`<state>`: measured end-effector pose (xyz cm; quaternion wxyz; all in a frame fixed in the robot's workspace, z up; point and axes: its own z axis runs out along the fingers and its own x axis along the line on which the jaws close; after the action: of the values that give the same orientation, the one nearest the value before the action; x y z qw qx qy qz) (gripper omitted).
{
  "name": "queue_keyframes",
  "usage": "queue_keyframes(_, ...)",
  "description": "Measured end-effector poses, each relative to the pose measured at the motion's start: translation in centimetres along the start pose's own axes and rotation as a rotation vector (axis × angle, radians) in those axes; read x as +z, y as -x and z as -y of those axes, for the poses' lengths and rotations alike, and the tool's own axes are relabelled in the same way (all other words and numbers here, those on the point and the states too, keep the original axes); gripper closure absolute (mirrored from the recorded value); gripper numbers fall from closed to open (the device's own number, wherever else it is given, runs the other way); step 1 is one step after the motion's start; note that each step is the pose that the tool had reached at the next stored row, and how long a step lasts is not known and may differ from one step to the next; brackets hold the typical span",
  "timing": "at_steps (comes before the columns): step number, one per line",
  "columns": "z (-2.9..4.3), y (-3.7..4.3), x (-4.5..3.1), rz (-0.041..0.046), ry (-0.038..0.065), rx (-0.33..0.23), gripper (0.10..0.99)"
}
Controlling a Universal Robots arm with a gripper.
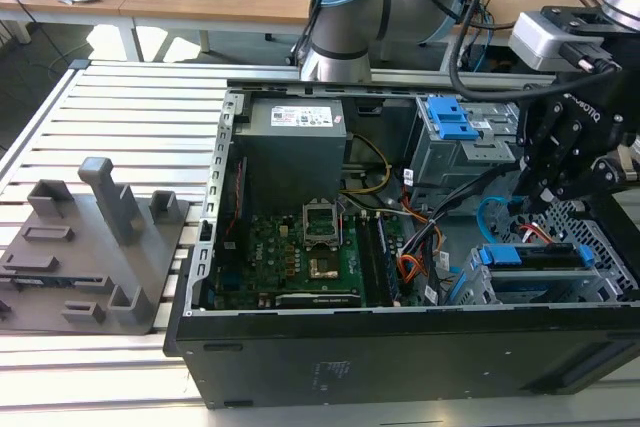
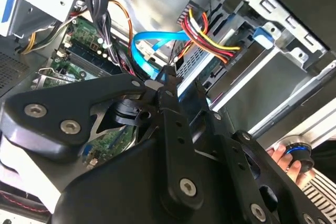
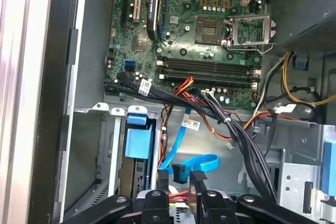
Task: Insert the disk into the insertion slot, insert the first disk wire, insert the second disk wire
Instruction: 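Insert the second disk wire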
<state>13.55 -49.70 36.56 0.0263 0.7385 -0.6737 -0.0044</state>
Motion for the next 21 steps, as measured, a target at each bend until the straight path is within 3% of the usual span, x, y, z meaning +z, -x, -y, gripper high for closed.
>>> queue_keyframes(5,-0.93,0.11,0.70,-0.0049,-0.001,-0.047,0.784)
queue_keyframes(8,-1.00,0.12,0.86,-0.0146,0.000,-0.060,0.784)
queue_keyframes(12,-1.01,0.12,0.87,-0.0158,0.000,-0.060,0.784)
queue_keyframes(13,-1.01,0.12,0.87,-0.0162,0.000,-0.060,0.800)
queue_keyframes(14,-1.01,0.12,0.87,-0.0166,0.000,-0.060,0.922)
queue_keyframes(18,-1.02,0.07,0.87,-0.0179,0.000,-0.060,0.922)
queue_keyframes(21,-1.19,-1.79,0.96,-0.0184,0.000,-0.060,0.922)
